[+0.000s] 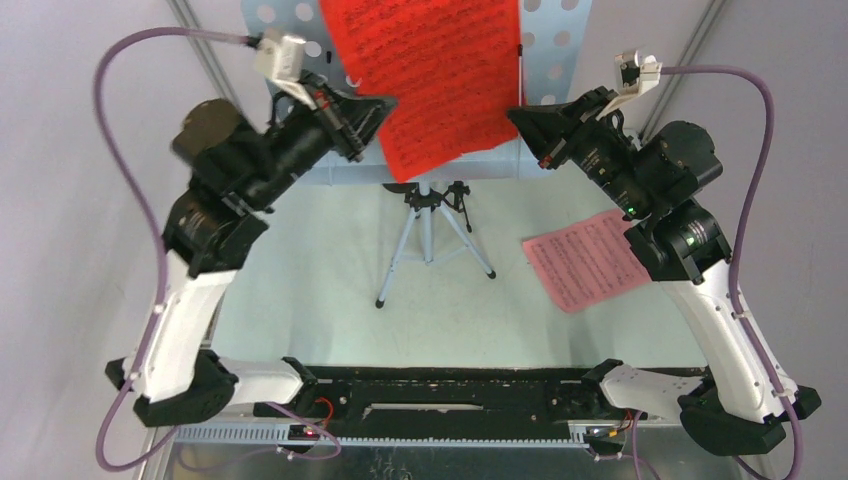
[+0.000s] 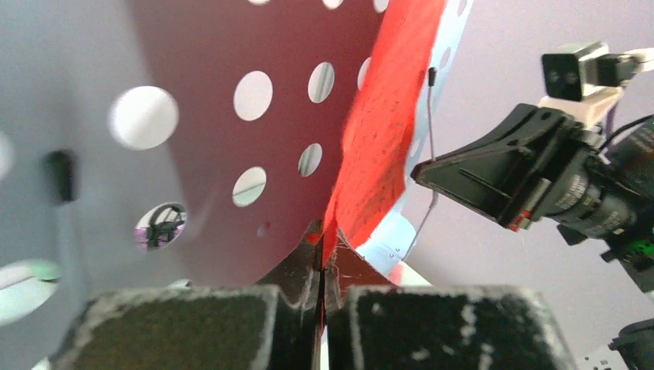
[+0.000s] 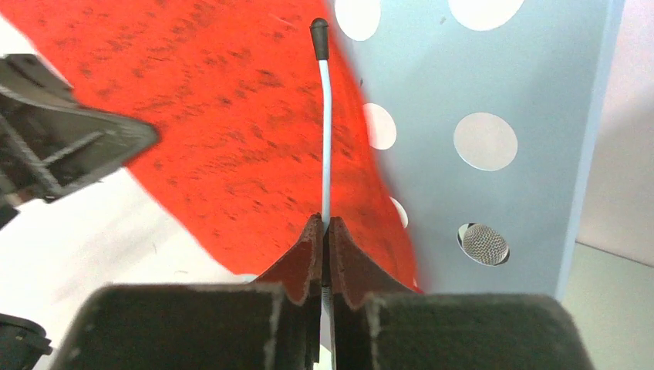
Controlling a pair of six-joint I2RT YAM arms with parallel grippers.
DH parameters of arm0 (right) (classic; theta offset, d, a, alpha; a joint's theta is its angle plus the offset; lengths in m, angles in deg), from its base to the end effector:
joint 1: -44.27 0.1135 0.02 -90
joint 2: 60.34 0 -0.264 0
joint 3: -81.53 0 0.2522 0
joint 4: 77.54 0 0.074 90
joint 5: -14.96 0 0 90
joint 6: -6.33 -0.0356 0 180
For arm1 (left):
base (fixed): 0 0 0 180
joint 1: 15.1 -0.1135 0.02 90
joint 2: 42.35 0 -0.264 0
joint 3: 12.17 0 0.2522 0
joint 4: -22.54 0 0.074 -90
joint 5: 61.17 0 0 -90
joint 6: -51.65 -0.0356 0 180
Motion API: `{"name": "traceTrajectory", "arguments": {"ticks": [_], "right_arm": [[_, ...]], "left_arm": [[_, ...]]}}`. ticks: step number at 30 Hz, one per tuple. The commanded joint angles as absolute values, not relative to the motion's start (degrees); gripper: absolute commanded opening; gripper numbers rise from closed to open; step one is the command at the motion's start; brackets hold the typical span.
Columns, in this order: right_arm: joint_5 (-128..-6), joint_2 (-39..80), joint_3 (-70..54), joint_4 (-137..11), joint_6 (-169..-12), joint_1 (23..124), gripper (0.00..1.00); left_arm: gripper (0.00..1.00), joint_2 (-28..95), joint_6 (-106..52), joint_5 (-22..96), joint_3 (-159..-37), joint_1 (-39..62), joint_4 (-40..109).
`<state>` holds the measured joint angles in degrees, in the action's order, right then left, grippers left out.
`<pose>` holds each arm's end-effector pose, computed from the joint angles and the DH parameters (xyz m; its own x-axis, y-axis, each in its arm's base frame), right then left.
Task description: Pack up the instrument practice props
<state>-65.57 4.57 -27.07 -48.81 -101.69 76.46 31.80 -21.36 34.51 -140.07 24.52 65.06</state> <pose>0.1626 0.1093 0.5550 0.0036 0.3628 -0.9319 -0.6952 0.6707 0.2585 0.1552 -0.1330 0.5922 -0.0638 -0.3247 -0.9437 0.7222 0.6376 -0.2682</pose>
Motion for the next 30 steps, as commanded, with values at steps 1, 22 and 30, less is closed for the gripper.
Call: {"name": "traceTrajectory", "arguments": {"ticks": [1, 22, 30], "right_arm": [[-66.4, 3.6, -27.7, -54.9, -100.3, 76.9, 0.06], [-58.6, -2.9, -24.4, -50.2, -89.1, 76.9, 0.61], [-36.4, -8.0, -18.4, -46.3, -81.4, 77.3, 0.72]], "left_arm": [[0.00, 24.7, -24.8, 31.6, -139.5, 24.2, 67.3], [0.00, 14.7, -31.8, 36.7, -135.5, 24.1, 86.1], [0.00, 13.7, -33.6, 41.9, -136.3, 24.2, 90.7]]}}
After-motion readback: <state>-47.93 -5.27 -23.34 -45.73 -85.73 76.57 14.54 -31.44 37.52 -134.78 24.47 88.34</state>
